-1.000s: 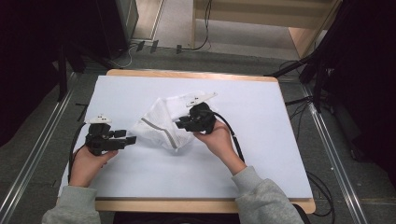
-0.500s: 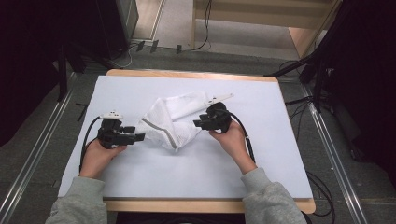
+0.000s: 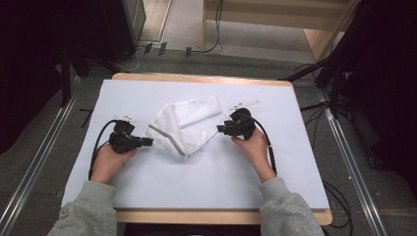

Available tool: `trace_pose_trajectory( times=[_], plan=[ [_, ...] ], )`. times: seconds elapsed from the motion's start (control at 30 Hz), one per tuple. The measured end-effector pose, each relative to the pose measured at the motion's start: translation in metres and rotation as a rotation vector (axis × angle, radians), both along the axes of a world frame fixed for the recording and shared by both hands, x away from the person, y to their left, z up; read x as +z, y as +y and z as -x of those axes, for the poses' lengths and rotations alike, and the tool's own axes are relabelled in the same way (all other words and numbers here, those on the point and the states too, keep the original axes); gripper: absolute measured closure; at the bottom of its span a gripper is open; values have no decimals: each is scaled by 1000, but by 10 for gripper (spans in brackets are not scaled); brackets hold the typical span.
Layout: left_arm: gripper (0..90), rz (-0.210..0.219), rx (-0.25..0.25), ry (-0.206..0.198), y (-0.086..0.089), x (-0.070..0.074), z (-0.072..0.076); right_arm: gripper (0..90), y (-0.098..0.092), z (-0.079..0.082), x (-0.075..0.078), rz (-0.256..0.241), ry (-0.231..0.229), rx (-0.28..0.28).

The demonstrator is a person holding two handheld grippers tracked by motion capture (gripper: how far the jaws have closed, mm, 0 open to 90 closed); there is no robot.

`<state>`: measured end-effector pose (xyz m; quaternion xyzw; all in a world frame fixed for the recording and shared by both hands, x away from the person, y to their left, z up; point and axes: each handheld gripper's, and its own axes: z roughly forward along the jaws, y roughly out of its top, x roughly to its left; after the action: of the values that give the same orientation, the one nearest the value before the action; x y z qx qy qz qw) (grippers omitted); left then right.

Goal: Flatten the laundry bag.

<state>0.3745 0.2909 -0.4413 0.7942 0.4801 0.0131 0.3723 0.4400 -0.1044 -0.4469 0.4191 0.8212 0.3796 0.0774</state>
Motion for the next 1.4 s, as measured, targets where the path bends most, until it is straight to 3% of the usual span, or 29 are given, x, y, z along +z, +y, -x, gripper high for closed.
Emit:
trace_pose_trajectory(
  times=[0.17, 0.3, 0.5, 0.83, 1.0, 1.07, 1.13, 1.23, 1.4],
  plan=[
    [899, 46, 39, -35, 14, 13, 6, 566, -6, -5, -3, 18, 2, -27],
    [897, 45, 47, -57, 21, 20, 13, 558, -11, -9, -6, 11, 9, -52],
    [895, 51, 67, -52, 28, 21, 18, 543, -11, -14, -10, 4, 17, -63],
    [893, 52, 91, -39, 38, 20, 26, 509, 8, -18, -15, 9, 14, -39],
    [891, 75, 109, -26, 44, 19, 29, 490, 19, -20, -19, 28, 26, -23],
    [891, 80, 115, -25, 47, 19, 31, 492, 23, -20, -20, 46, 8, -18],
    [891, 80, 120, -27, 48, 19, 32, 530, 26, -19, -21, 68, -12, -15],
    [891, 74, 122, -27, 48, 19, 34, 661, 30, -16, -21, 132, -69, -17],
    [891, 60, 120, -30, 48, 18, 36, 838, 30, -18, -22, 103, -58, -16]
  ],
)
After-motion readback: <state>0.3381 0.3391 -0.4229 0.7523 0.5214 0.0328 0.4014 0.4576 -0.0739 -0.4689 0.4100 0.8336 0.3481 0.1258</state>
